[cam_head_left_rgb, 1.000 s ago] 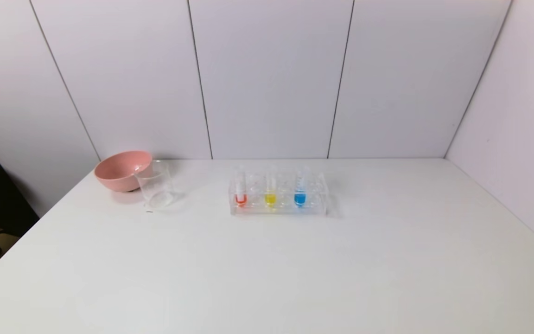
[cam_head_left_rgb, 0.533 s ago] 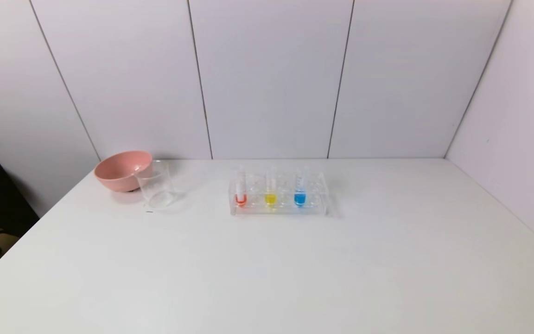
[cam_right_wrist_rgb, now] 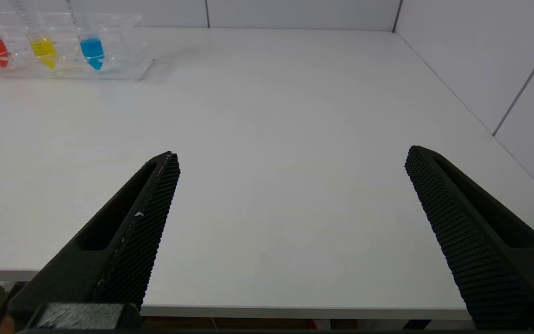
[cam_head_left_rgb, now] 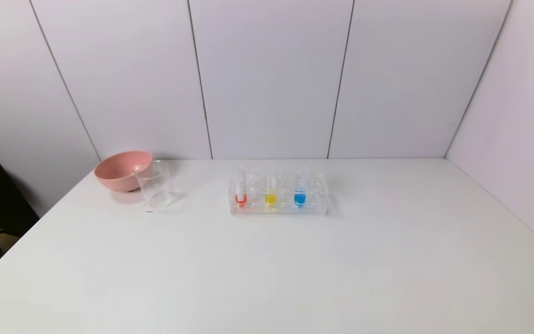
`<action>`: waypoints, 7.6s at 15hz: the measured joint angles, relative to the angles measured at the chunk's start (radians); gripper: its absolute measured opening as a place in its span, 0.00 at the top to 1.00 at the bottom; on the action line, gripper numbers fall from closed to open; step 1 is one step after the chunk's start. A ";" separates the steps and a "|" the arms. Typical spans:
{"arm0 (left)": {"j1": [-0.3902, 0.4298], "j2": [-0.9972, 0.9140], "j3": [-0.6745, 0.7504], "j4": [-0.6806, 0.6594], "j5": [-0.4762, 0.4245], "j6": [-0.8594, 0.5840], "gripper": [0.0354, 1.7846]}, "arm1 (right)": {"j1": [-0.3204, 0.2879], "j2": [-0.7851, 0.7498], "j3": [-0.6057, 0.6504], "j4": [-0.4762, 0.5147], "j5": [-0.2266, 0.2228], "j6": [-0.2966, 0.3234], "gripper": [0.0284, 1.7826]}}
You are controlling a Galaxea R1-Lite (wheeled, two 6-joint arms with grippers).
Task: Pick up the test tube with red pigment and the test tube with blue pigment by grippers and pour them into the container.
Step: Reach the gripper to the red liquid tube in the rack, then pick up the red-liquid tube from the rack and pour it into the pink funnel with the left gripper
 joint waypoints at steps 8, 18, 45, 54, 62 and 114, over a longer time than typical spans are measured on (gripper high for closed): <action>0.000 0.370 -0.239 -0.086 -0.105 -0.001 0.01 | 0.000 0.000 0.000 0.000 0.000 0.000 0.00; -0.001 0.939 -0.387 -0.489 -0.135 -0.009 0.01 | 0.000 0.000 0.000 0.000 0.000 0.000 0.00; -0.039 1.738 -0.586 -1.111 -0.900 -0.042 0.01 | 0.000 0.000 0.000 0.000 0.000 0.000 0.00; -0.070 2.008 -0.729 -1.374 -1.206 -0.059 0.01 | 0.000 0.000 0.000 0.000 0.000 0.000 0.00; -0.153 2.192 -0.919 -1.376 -1.232 -0.067 0.01 | 0.000 0.000 0.000 0.000 0.000 0.000 0.00; -0.221 2.344 -1.340 -1.268 -1.233 -0.271 0.75 | 0.000 0.000 0.000 0.000 0.000 0.000 0.00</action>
